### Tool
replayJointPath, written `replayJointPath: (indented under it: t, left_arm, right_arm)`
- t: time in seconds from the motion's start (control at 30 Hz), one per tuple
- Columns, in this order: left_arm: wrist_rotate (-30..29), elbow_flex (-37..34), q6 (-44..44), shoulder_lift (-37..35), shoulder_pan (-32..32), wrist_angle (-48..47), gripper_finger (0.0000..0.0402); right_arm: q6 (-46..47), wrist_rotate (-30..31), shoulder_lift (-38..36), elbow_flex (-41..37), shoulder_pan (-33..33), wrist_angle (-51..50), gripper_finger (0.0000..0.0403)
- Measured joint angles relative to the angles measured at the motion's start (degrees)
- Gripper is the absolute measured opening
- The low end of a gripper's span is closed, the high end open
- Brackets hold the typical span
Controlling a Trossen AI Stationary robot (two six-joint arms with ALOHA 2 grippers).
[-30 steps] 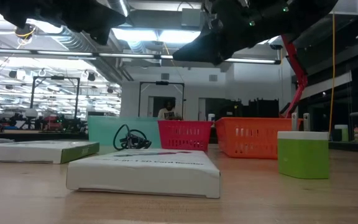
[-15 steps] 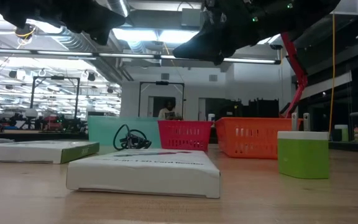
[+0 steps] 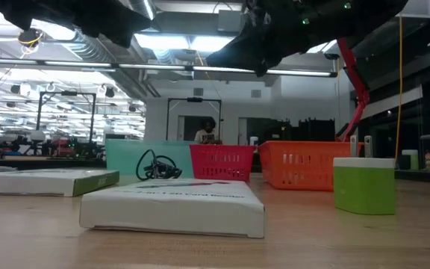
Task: Pick and place items into bin
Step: Put the left white card reader box into the blue bin
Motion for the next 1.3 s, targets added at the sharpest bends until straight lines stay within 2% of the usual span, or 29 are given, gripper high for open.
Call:
replayJointPath:
  t: [0.1, 0.23, 0.3, 0.37, 0.53, 0.83, 1.03, 1.3]
  left_arm:
    - [-1.38, 1.26, -1.27, 0.02, -2.42, -5.87, 0.0002]
    - [-8.42, 1.7, -3.34, 0.02, -7.67, -8.59, 0.0002]
    - [-10.03, 1.7, -4.88, 0.02, -10.81, -9.57, 0.0002]
    - [-11.97, 1.7, -7.13, 0.02, -14.07, -10.33, 0.0002]
    - [-20.95, 1.7, -13.82, 0.02, -23.15, -13.91, 0.0002]
    - [-31.79, 1.7, -25.84, 1.26, -34.67, -16.07, 0.0002]
    - [-32.44, 3.73, -33.55, 9.43, -36.17, -18.91, 0.0002]
    - [-31.08, 19.22, -42.48, 21.41, -36.14, -39.11, 0.0002]
  right_arm:
    - [-0.2, -0.7, 0.73, 1.37, 0.44, 0.07, 0.0001]
    - [-2.96, -1.47, 4.11, 4.54, 1.27, -0.94, 0.0001]
    - [-4.59, -1.5, 6.57, 6.15, 1.71, -1.38, 0.0001]
    - [-5.86, -1.5, 8.99, 7.67, 2.06, -1.59, 0.0]
    - [-7.65, -1.49, 12.87, 11.01, 2.65, -2.17, 0.0]
    - [-10.59, -1.47, 14.32, 16.34, 2.66, -6.2, 0.0]
    - [-10.83, -3.68, 14.54, 16.85, 2.72, -7.32, 0.0]
    - [-10.78, -5.04, 14.8, 16.85, 3.61, -9.67, 0.0]
